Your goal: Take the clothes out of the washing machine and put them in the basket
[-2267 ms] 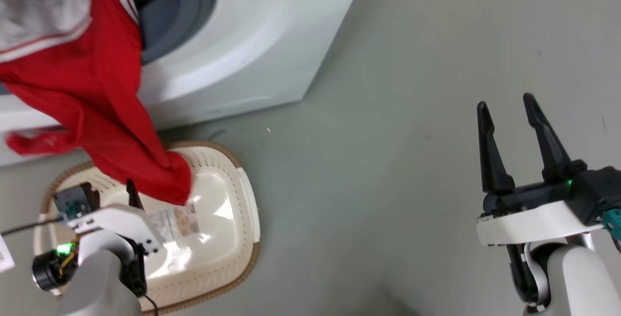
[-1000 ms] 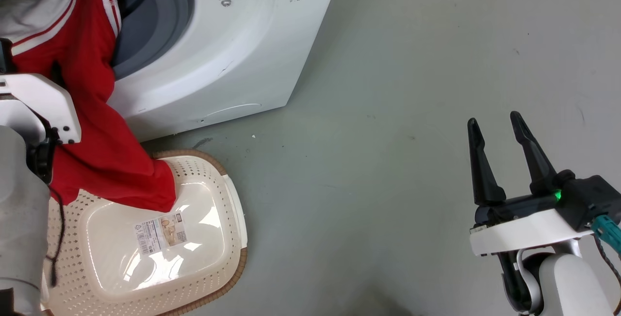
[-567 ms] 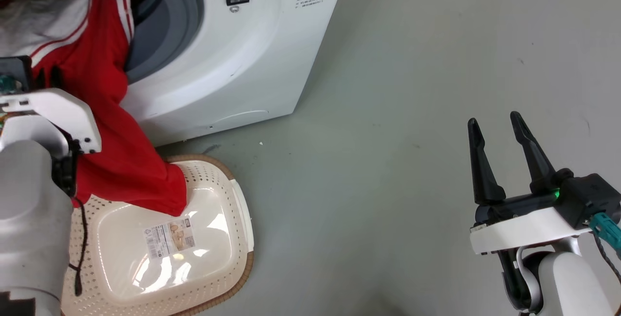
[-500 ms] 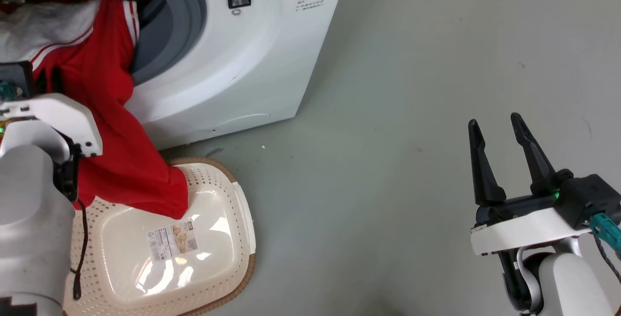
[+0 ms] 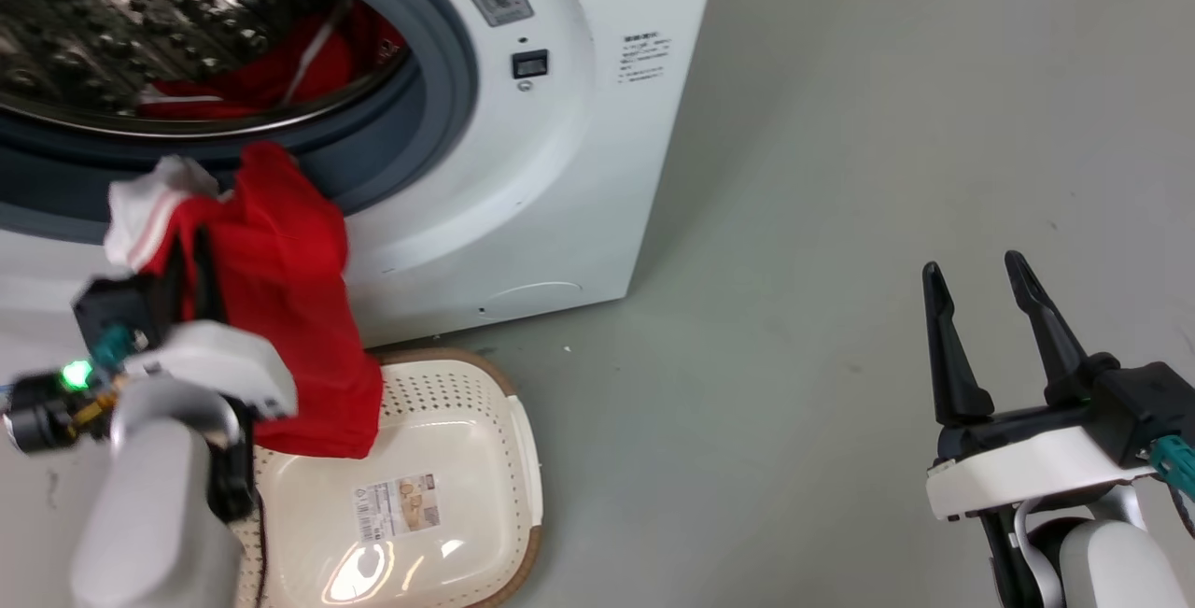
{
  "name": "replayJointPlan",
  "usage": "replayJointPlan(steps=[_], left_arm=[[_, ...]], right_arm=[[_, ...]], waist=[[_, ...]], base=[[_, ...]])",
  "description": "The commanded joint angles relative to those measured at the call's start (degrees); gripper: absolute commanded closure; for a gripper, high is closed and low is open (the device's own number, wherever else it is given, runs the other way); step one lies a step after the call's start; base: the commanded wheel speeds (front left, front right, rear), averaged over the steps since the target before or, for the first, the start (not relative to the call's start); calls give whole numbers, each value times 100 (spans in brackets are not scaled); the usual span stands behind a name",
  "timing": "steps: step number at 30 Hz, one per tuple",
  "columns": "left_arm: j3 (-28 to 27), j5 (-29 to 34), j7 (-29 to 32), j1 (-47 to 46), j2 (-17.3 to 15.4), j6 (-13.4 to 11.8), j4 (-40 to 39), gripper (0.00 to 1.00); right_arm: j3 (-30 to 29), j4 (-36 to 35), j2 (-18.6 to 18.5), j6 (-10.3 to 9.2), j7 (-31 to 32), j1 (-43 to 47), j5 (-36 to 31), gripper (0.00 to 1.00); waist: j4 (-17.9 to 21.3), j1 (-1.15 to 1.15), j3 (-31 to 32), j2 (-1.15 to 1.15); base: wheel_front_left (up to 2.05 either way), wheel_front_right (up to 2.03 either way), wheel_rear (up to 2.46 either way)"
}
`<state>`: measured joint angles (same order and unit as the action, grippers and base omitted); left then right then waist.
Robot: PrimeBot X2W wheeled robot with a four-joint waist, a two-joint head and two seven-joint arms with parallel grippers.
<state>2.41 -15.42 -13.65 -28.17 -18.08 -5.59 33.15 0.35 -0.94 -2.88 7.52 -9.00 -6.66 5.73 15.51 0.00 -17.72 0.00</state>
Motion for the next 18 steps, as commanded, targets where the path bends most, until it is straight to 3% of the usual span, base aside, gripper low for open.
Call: replayJointPlan(steps=[1,9,13,18], left_arm=[[29,-58,102,386,108,-53,-305,100],[250,-314,666,1814,633,-209,-1115,100],[357,-439,817,2090,835,-185,-885,100],[386,-506,833,1744,861,-111,-314,100]], right_arm=[[-31,-84,0,-6,40,111,-32,0],[-2,-322,0,-6,194,139,-106,0],[51,-404,1,-6,220,75,-108,0],[83,-485,1,-6,212,-46,-89,0]], waist=[[-177,0,157,0],[-355,0,144,0],[-323,0,-55,0],[-210,0,-486,0]], base=[[0,0,0],[0,0,0],[0,0,0],[0,0,0]])
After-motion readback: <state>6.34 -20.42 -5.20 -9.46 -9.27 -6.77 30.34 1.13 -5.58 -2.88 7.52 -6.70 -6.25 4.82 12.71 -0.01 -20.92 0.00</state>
